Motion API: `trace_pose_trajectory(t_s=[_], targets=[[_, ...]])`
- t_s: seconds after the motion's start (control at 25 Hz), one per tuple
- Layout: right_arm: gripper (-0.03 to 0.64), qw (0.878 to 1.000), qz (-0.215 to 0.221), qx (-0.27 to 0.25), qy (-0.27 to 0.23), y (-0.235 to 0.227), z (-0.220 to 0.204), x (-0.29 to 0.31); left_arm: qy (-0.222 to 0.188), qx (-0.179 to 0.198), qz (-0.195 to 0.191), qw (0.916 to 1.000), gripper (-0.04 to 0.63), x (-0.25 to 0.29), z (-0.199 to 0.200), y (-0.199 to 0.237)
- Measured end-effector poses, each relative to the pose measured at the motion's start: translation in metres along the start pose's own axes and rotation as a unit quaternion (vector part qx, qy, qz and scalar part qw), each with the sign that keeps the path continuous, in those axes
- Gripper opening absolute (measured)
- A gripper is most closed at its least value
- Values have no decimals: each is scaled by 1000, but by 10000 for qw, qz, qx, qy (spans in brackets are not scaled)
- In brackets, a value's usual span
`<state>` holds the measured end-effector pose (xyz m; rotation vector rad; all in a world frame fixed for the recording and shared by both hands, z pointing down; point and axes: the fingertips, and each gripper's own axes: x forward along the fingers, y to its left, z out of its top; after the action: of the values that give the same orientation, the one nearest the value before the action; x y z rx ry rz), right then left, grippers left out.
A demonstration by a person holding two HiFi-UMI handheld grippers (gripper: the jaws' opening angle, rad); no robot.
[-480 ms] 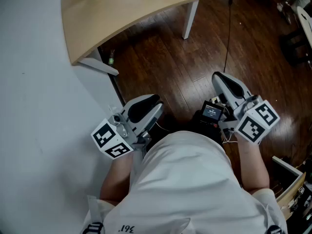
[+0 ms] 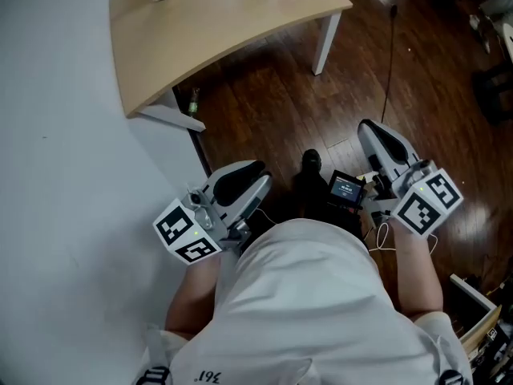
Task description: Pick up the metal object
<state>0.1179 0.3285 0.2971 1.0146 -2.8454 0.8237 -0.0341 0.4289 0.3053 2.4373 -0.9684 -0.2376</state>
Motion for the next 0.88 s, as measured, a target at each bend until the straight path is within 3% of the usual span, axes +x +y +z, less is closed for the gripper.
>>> trace_pose_trajectory(t_s=[0.2, 0.64, 0.88], targets=[[0, 9998, 185, -82, 68, -34, 18, 39, 33, 43, 274, 9996, 81, 24, 20, 34], [0, 9984, 428, -291, 218, -116, 79, 94, 75, 46, 390, 9992, 81, 125, 65, 86], [0, 9982, 402, -274, 353, -149, 84, 113, 89, 40, 475, 9988, 80, 155, 76, 103]])
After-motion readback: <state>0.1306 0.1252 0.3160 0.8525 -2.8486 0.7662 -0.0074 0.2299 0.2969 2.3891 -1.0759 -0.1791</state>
